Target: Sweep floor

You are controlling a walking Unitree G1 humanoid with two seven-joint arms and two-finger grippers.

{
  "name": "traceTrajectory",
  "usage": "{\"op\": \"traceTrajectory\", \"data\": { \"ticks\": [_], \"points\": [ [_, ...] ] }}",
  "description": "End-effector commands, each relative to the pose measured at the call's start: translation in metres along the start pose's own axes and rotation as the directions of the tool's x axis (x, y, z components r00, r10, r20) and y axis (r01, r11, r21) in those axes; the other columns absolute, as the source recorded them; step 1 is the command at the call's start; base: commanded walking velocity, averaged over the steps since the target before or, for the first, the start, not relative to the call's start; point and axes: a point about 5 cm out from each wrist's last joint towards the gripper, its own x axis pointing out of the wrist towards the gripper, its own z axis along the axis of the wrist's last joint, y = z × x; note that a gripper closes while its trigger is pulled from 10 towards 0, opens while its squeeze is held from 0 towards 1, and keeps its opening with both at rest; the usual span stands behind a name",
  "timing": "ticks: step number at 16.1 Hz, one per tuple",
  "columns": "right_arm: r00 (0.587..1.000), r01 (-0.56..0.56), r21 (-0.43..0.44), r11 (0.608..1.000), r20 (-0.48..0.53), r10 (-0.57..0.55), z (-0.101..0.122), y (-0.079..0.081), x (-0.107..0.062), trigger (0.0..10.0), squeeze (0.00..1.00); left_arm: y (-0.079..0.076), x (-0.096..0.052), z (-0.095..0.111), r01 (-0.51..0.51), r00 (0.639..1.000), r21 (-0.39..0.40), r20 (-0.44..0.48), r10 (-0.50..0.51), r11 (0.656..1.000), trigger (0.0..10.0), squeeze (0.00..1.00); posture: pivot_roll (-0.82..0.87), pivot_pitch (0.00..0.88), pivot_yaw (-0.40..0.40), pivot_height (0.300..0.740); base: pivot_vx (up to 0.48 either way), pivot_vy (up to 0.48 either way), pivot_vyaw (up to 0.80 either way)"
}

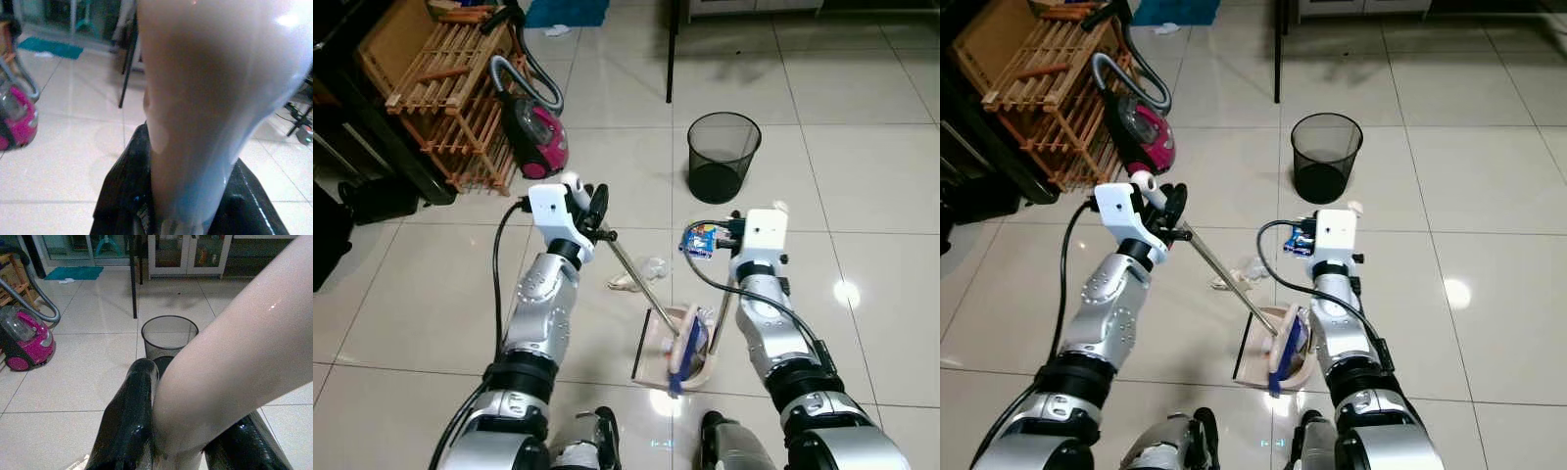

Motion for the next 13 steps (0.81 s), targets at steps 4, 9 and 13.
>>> {"op": "traceTrajectory", "data": {
  "ticks": [4,9,13],
  "points": [
    [0.998,0.045,0.033,0.998,-0.04,-0.044,-0.004,-0.022,0.002,10.0,0.0,0.003,0.008,0.05,0.121,0.984,0.178,0.106,-0.141,0.977,10.0,0.0,-0.02,0.154,0.092,0.74,0.0,0.0,0.0],
    [0.996,0.084,0.108,0.991,0.026,-0.087,0.024,-0.051,0.008,10.0,0.0,0.026,0.015,0.104,0.039,0.986,0.303,0.143,-0.086,0.952,10.0,0.0,-0.04,0.1,0.084,0.74,0.0,0.0,0.0],
    [0.996,0.086,0.149,0.985,0.011,-0.089,0.051,-0.066,0.012,10.0,0.0,0.056,-0.001,0.107,-0.082,0.993,0.389,0.114,0.041,0.917,10.0,0.0,-0.06,0.06,0.088,0.74,0.0,0.0,0.0]
  ]
}}
